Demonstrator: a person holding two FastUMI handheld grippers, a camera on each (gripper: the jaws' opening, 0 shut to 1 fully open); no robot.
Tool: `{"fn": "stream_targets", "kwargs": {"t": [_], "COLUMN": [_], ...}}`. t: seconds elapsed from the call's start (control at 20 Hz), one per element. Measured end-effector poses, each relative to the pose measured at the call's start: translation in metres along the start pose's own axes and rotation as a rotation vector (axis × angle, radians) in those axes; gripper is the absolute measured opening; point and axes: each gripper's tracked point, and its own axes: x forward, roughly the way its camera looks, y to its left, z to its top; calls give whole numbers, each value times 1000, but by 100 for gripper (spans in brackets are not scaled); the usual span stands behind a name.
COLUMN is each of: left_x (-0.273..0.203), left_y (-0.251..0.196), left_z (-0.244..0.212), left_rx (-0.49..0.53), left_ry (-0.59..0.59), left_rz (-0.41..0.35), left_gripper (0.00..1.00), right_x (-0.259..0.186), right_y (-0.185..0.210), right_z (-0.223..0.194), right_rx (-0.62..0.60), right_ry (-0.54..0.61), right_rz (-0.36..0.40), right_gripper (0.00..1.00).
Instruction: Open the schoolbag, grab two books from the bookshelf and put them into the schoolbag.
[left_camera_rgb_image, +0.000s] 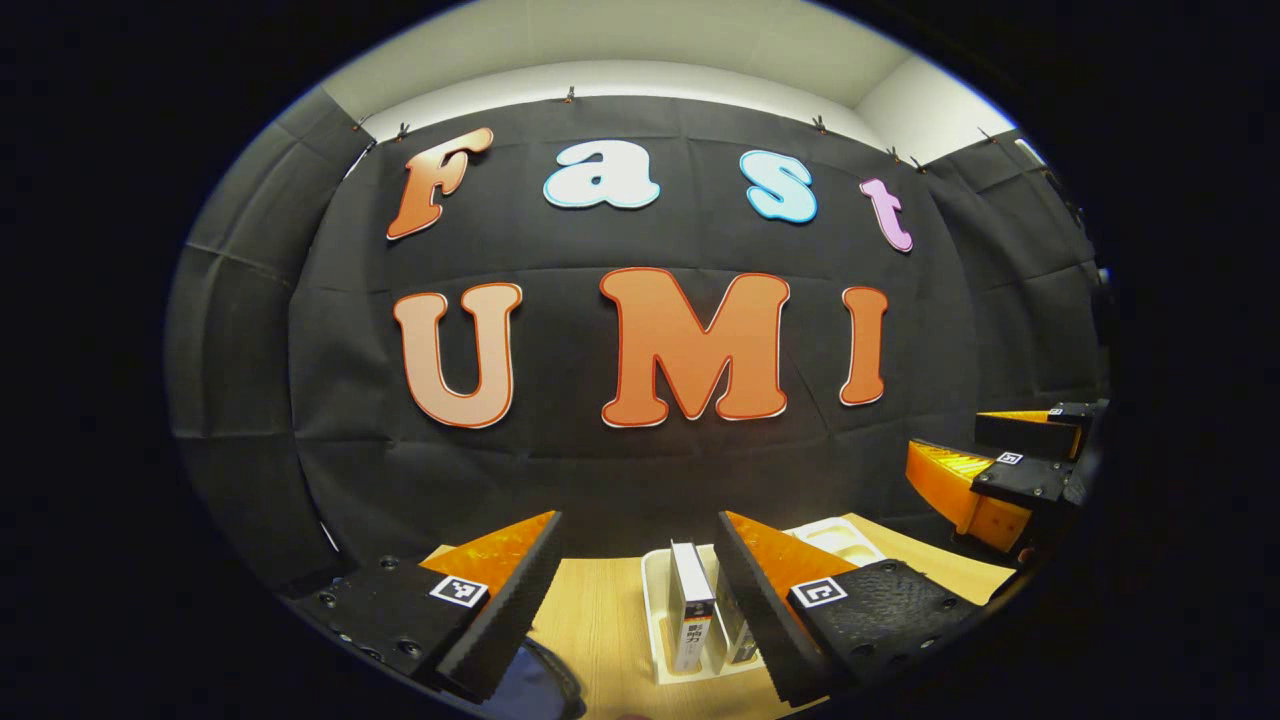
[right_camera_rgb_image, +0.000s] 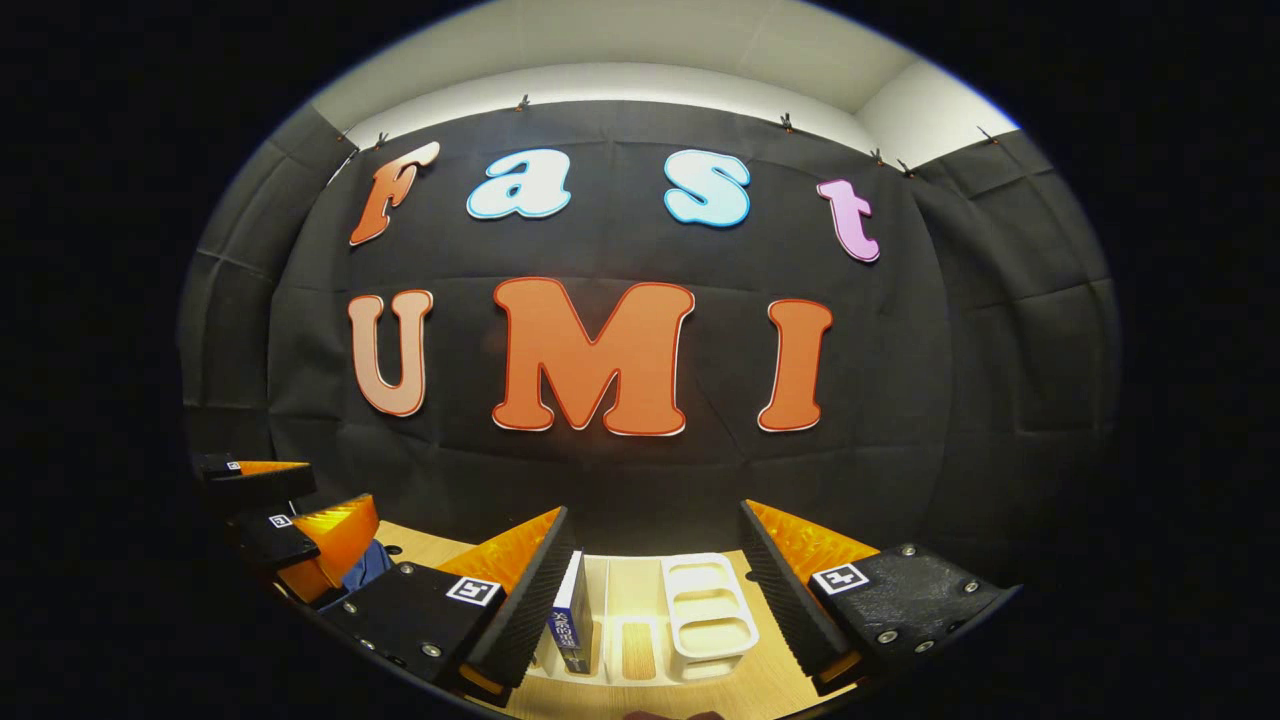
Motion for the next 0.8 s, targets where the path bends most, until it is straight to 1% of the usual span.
{"fn": "stream_targets", "kwargs": {"t": [0.2,0.3,0.4,0.6,0.8], "left_x": [-1,-3,-1,-3,-3], "left_y": [7,11,17,16,19], "left_z": [-2,-1,-4,-7,-11], "left_rx": [4,17,23,11,23], "left_ry": [5,5,23,35,45], "left_rz": [13,23,38,37,43], "left_gripper": [94,94,94,94,94], "right_x": [1,1,2,3,4], "right_y": [-1,-7,-8,-5,-5], "right_z": [-2,3,9,5,4], "right_rx": [-9,-22,-10,-31,-25], "right_ry": [11,5,-9,-6,1], "right_rz": [-1,-18,-26,-16,-16], "right_gripper": [97,97,97,97,97]}}
